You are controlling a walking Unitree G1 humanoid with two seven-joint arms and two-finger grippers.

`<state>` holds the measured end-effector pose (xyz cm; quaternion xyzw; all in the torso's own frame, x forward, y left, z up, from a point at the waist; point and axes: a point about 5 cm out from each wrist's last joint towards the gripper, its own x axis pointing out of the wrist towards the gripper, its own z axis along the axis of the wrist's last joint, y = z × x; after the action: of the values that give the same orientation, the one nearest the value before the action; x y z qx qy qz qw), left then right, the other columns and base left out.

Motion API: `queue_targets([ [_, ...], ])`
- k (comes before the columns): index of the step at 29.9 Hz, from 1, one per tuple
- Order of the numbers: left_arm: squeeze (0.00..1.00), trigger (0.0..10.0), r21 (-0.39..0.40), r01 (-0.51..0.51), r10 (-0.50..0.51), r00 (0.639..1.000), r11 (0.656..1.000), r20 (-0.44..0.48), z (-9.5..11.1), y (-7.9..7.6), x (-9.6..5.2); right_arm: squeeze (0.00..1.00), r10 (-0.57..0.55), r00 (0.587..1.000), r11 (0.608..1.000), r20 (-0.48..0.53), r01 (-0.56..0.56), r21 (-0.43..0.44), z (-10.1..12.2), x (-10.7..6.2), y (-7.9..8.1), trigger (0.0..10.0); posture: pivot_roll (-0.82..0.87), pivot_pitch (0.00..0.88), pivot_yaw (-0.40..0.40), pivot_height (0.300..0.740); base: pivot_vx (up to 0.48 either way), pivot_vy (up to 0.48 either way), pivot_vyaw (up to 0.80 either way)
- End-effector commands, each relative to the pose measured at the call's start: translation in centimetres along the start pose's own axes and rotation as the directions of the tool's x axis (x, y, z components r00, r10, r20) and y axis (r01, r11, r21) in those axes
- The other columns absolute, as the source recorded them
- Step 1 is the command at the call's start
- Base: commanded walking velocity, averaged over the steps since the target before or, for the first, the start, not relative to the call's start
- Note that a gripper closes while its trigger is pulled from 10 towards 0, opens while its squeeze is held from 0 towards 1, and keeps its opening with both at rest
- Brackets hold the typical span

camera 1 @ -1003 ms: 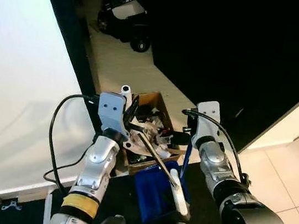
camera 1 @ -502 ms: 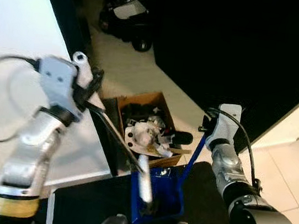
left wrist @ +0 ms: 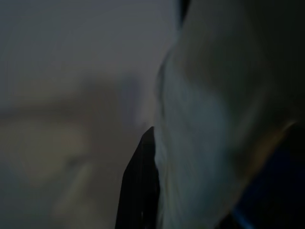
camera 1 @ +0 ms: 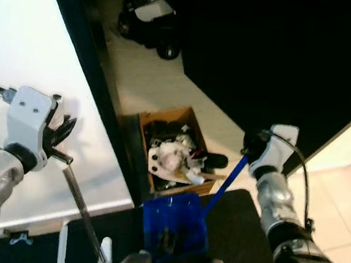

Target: Sweep floor

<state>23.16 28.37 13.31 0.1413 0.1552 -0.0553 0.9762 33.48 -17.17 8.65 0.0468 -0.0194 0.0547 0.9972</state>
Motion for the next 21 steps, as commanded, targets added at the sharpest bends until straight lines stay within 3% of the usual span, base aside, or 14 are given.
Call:
queue_targets([
  [1, 0.00, 10.0, -0.015, 0.031, -0.032, 0.994, 0.999, -0.108, -2.7, -1.5, 0.4, 0.00, 0.015, 0.995, 1.000, 0.100, -0.013, -0.012, 2.5, -0.1, -0.7, 10.0, 0.15, 0.085, 0.033, 0.740, 0.000, 0.000, 0.00],
  [8, 0.00, 10.0, -0.032, 0.048, -0.053, 0.982, 0.998, -0.180, -4.8, -3.0, 1.1, 0.00, 0.013, 0.982, 0.998, 0.186, -0.002, -0.057, 5.6, -1.4, -2.5, 10.0, 0.11, 0.084, 0.029, 0.740, 0.000, 0.000, 0.00],
  [10, 0.00, 10.0, -0.037, 0.057, -0.063, 0.979, 0.998, -0.196, -5.4, -3.9, 1.8, 0.00, -0.011, 0.975, 0.998, 0.223, 0.023, -0.053, 8.3, -1.9, -3.9, 10.0, 0.09, 0.079, 0.025, 0.740, 0.000, 0.000, 0.00],
  [17, 0.00, 10.0, -0.015, 0.075, -0.076, 0.976, 0.997, -0.206, -5.9, -4.9, 2.7, 0.00, -0.024, 0.974, 0.999, 0.227, 0.030, -0.021, 12.5, -2.0, -5.8, 10.0, 0.08, 0.070, 0.016, 0.740, 0.000, 0.000, 0.00],
  [21, 0.00, 10.0, -0.001, 0.073, -0.072, 0.977, 0.997, -0.202, -6.2, -5.5, 3.0, 0.00, -0.096, 0.967, 0.995, 0.234, 0.092, 0.028, 15.6, -1.1, -7.8, 10.0, 0.08, 0.059, 0.003, 0.740, 0.000, 0.000, 0.00],
])
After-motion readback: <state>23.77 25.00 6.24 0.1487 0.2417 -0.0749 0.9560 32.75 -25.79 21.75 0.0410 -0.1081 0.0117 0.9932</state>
